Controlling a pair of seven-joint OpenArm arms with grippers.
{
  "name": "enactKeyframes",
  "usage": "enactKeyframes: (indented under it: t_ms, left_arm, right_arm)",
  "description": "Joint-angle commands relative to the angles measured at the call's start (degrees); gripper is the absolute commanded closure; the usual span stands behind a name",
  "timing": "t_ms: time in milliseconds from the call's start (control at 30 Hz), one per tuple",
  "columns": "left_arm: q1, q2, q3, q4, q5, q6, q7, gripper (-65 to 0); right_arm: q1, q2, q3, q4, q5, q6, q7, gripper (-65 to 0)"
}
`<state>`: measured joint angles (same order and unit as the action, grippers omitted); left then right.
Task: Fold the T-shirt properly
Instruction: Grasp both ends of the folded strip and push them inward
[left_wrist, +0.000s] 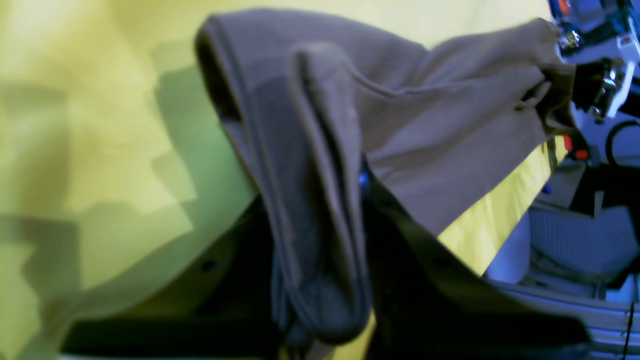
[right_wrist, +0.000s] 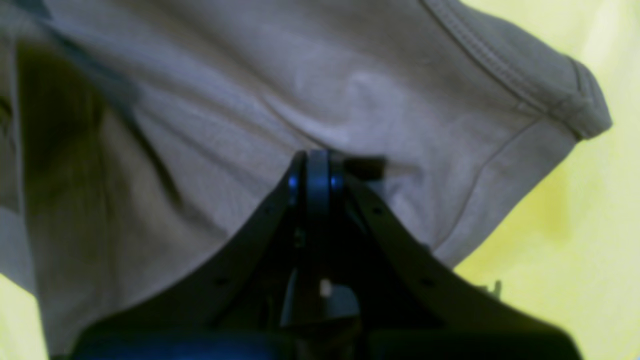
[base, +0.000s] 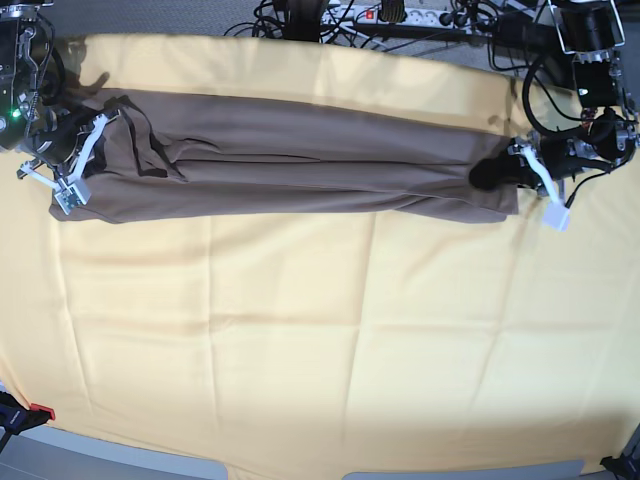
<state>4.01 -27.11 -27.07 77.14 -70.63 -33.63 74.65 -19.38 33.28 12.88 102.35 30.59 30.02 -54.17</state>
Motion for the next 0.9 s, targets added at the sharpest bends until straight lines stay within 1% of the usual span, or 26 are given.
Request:
enactKeyframes:
  t_ms: [0,100,133,200,233,267,300,400,500,567,633,700,733,800,833,867]
  left_arm:
    - [-0.7,-1.7,-1.3,0.5,0.4,0.2,-0.8,0.0]
    - [-0.7,-1.6,-1.6,0.5,0.0,0.2,-0.9,0.0]
    - [-0.7,-1.6,-1.6,0.5,0.0,0.2,-0.9,0.0]
    - [-0.7,-1.6,-1.6,0.5,-0.4,0.2,-0.9,0.0]
    - [-0.7,-1.6,-1.6,0.5,-0.4,0.2,-0.9,0.0]
    - [-0.7,-1.6,-1.6,0.5,-0.4,0.2,-0.9,0.0]
    - [-0.7,-1.7,-1.6,0.5,-0.4,0.2,-0.9,0.0]
    - [-0.7,-2.3,-1.6,0.5,-0.4,0.2,-0.9,0.0]
    - [-1.1,-4.3,-1.6,0.5,-0.9,-0.3,-1.0,0.0]
    - [-1.2,-6.0,-1.7,0.5,-3.7,-1.5,-0.7,0.0]
    - [-1.2,-7.1,-2.2,0.5,-8.0,-2.5,1.4,0.0]
    - [-1.2,-7.5,-2.3,0.5,-14.2,-4.2,4.4,0.0]
    - [-1.2,-7.4,-2.3,0.5,-14.4,-4.9,5.3,0.0]
    - [-1.3,-7.0,-2.3,0.7,-14.4,-5.4,5.3,0.0]
    - [-1.4,-6.6,-2.3,0.7,-14.4,-5.4,5.3,0.0]
    - [-1.4,-6.3,-2.3,0.7,-14.4,-5.4,5.3,0.0]
  right_arm:
    - [0.3,0.9,0.3,0.5,0.7,0.2,0.2,0.0]
    - [1.1,0.9,0.3,0.7,3.8,0.3,-0.1,0.0]
    - [1.6,0.9,0.3,0.9,5.2,0.3,-0.8,-1.8]
    - [2.7,0.9,0.3,1.9,7.8,0.5,-2.6,-14.5]
    - [3.2,0.9,0.4,2.5,8.8,0.5,-3.1,-19.8]
    - [3.6,0.9,0.5,3.2,9.5,0.4,-3.1,-23.2]
    - [3.9,0.9,0.8,3.8,10.0,0.4,-3.1,-24.4]
    - [4.0,0.9,1.9,5.9,10.7,0.5,-3.1,-24.3]
    - [4.0,0.9,2.5,7.1,11.6,0.4,-3.1,-24.2]
    - [3.9,0.9,2.5,7.1,11.6,0.4,-3.1,-24.2]
    - [3.4,0.9,2.5,7.1,11.6,0.5,-3.1,-24.2]
    - [2.7,0.8,2.5,7.1,11.6,0.4,-3.0,-24.2]
    - [2.3,0.8,2.5,7.1,11.6,0.5,-3.0,-24.1]
    - [1.7,0.7,2.5,7.1,11.6,0.6,-2.8,-23.5]
    - [1.2,0.7,2.5,7.1,11.6,0.6,-2.3,-22.6]
    - [0.8,0.7,2.5,7.1,11.5,0.8,-1.6,-20.2]
